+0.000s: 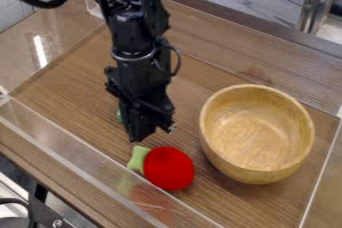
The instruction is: Move the red fruit to the left
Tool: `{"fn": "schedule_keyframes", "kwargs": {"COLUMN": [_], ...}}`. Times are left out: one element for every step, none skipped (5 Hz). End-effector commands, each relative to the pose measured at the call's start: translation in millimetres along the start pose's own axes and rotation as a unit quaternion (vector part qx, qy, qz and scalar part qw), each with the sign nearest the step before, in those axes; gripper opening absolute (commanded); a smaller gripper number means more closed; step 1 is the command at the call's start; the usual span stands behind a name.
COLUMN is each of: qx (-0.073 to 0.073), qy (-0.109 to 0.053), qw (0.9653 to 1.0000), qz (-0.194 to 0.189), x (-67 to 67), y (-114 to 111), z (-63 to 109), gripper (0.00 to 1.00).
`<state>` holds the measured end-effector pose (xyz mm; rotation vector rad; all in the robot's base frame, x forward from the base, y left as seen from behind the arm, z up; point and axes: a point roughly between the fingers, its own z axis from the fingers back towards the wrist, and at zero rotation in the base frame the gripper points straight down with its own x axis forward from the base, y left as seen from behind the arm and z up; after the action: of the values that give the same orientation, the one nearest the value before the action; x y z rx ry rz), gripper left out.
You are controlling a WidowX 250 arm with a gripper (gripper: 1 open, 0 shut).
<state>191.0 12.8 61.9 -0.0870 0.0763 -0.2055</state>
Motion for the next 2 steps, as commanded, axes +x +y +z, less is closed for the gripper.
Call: {"fn": "schedule_keyframes", "kwargs": {"qx": [0.005, 0.002], "qy": [-0.028, -0.028], "qw": [0.9995, 0.9993], "qz": [0.013, 0.024], "x": [-1.9, -11.7], "y": [6.0, 9.3], "z": [12.6, 8.7], "gripper": [0.00, 0.00]}}
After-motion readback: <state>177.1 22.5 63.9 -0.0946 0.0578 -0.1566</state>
